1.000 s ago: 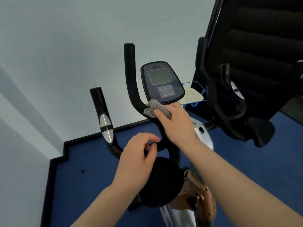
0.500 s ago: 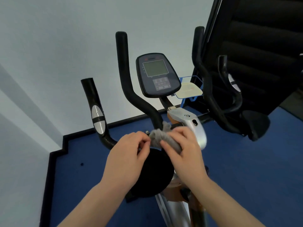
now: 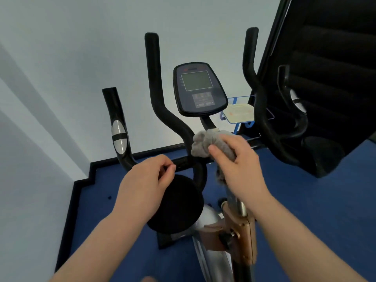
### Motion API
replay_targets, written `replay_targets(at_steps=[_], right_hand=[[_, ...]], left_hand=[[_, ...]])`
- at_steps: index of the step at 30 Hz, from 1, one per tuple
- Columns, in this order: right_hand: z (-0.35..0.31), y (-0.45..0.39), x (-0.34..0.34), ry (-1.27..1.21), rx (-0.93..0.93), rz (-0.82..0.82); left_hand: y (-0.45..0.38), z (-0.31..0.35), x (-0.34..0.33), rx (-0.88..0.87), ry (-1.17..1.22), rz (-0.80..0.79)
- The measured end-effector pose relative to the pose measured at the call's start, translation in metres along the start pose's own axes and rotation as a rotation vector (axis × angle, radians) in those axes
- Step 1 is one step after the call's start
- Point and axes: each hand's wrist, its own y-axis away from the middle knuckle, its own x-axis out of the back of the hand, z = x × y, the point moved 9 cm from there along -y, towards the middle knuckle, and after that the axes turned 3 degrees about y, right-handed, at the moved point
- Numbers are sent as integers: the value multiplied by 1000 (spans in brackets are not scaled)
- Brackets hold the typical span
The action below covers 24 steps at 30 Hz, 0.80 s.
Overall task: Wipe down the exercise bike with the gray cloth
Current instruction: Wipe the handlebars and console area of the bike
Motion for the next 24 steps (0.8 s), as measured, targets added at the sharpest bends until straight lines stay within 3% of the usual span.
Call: replay_targets(at_steps=[2,4,6,10,15,21,24], right_hand=[[-2,-23,10,133,37,75],[1,-29,8,508,60,75],[3,-18,-1,690,124,81],[3,6,-14,478,187,13],[4,-9,1,595,190,142],[2,-9,-3,548,168,213],[5,-8,-15,555,172,55]], left_hand=[[1,-1,1,28,-21,8],[3,-2,3,48,-60,24],[5,-2,4,62,-142,35],[4,-1,5,70,-213,58],[4,-2,5,73,-205,63],[3,-4,4,71,-187,54],[2,-4,3,64,-168,42]])
